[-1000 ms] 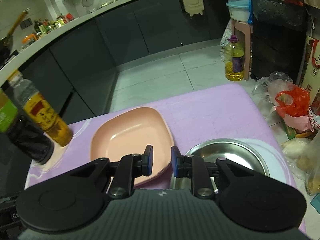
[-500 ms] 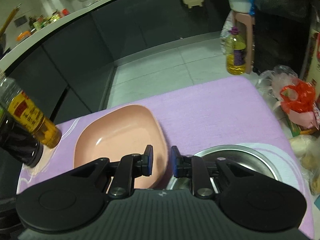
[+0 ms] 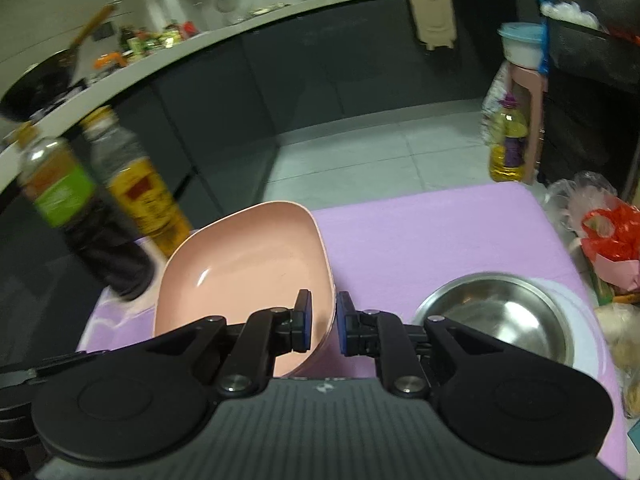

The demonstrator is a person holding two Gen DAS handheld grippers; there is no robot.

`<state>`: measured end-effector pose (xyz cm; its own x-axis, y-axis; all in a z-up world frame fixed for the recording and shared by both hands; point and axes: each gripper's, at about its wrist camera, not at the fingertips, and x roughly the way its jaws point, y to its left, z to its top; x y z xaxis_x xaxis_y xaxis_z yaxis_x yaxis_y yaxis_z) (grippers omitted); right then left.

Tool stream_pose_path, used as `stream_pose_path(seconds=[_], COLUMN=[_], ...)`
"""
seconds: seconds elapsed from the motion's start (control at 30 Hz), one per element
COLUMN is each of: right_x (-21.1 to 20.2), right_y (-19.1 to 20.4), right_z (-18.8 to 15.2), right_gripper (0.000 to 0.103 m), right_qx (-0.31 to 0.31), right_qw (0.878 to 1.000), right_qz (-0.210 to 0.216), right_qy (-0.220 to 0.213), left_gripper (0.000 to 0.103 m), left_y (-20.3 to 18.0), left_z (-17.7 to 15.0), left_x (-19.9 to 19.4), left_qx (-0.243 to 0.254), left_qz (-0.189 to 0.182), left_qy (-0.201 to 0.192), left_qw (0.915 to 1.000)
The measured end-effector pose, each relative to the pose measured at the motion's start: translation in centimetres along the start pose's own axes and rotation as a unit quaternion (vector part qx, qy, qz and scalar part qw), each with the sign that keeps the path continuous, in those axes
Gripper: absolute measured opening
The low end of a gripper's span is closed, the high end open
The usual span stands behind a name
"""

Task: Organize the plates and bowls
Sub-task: 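Carry the pink square dish and lower it onto the mint-green plate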

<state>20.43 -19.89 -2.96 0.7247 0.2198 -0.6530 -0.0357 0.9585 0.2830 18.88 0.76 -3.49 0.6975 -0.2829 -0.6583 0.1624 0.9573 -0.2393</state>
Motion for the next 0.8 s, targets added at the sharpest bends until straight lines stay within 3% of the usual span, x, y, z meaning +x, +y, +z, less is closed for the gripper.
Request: stream_pose_path(seconds=[0.33,0.6,0.8], right_x=[-1.7,-2.0,-1.7], right_y=[5.7,9.0,10.5], right_z=[-3.8,-5.1,-6.1], right_gripper=[0.013,0.013,0.014], right_qx=[-0.048,-0.079,-0.093], right_qw=[0.996,0.991,0.990], right_qz=[0.065,0.094,0.092], right_qy=[0.030,0.045,0.052], left_gripper=[0.014,0.015,0.015], left_y=[5.7,8.2,8.8], left_z=[-3.7,-5.9,-6.3], left_x=[-6.9,-9.0,-9.0], left_qx=[-0.039,-0.060,-0.055], left_qz=[0.037,0.047,0.055], left_qy=[-0.038,-0.043,-0.044], left_qw=[0.9978,0.9962,0.9960])
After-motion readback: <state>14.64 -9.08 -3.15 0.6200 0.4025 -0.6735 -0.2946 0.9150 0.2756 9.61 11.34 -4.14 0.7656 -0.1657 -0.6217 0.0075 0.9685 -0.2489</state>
